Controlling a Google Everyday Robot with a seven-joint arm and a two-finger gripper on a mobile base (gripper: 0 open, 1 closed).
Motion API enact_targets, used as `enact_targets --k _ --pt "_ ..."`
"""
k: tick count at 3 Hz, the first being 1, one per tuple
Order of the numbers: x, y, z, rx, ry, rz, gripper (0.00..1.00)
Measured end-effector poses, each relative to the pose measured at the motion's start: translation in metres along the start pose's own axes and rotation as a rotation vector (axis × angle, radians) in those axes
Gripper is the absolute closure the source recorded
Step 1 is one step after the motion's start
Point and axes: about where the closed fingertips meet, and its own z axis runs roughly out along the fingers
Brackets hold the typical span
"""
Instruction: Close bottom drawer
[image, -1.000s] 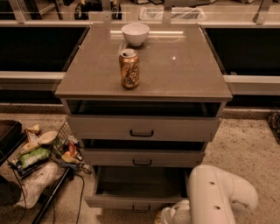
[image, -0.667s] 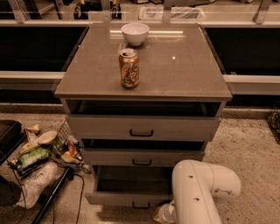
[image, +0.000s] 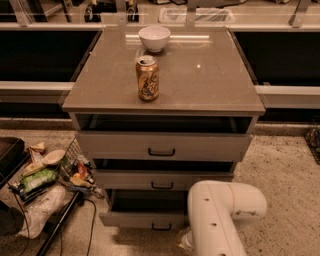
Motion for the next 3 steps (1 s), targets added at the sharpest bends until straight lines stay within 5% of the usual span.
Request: enact_targets --k 1,2,3 --pt "-0.006 -0.038 0.001 0.015 -0.015 -0.047 1.0" --pt "-0.006 -0.038 0.001 0.015 -0.015 -0.047 1.0" --pt "-0.006 -0.066 -0.002 0.028 -0.013 -0.046 1.0"
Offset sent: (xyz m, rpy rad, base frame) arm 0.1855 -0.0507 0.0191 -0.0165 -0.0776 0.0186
